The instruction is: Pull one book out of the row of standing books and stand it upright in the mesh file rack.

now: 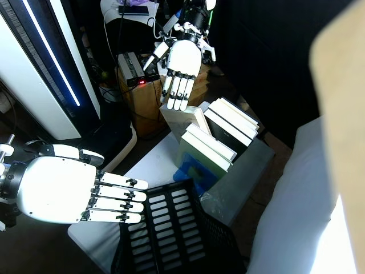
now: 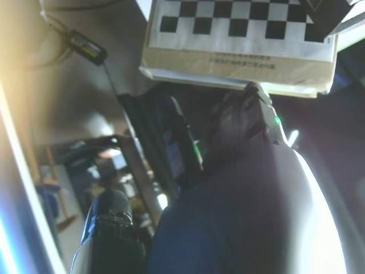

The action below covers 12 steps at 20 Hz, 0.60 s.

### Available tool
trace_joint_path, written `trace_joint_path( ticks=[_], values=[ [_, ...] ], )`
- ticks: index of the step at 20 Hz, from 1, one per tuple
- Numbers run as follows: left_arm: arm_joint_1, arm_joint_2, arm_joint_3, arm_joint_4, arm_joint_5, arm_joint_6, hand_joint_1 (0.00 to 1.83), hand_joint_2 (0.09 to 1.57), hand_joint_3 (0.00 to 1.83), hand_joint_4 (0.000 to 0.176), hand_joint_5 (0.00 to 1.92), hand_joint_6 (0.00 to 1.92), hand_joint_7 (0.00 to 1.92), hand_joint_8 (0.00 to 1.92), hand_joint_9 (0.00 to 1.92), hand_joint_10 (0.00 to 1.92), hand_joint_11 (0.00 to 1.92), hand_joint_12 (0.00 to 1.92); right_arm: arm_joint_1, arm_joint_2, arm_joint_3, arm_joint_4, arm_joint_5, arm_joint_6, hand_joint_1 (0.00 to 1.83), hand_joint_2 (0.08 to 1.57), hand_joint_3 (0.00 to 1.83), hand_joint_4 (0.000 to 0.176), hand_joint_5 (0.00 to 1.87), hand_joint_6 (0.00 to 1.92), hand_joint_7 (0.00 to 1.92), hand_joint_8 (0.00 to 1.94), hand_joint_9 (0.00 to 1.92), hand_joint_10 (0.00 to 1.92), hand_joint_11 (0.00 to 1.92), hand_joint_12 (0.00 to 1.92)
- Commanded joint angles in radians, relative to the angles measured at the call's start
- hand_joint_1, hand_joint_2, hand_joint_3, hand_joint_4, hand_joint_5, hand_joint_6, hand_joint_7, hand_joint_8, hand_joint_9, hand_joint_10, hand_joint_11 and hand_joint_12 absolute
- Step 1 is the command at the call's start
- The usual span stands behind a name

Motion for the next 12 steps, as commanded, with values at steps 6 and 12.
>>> trace_joint_path(
  ticks=[6,12],
  values=[
    [0.034,0.085,-0.042,-0.256,-0.168,0.136,0.82,1.21,0.0,0.0,0.49,0.02,0.25,0.03,0.07,0.03,0.0,0.0,0.001,0.027,-0.018,0.009,0.125,0.004,0.34,1.25,0.0,0.0,0.0,0.0,0.0,0.0,0.0,0.0,0.0,0.0],
    [0.067,0.13,-0.067,-0.45,-0.35,0.224,0.7,1.37,0.03,0.0,0.24,0.0,0.1,0.01,0.01,0.0,0.0,0.0,0.002,0.071,-0.067,-0.054,0.18,0.004,0.33,1.27,0.0,0.0,0.0,0.0,0.0,0.0,0.0,0.0,0.0,0.0]
  ],
)
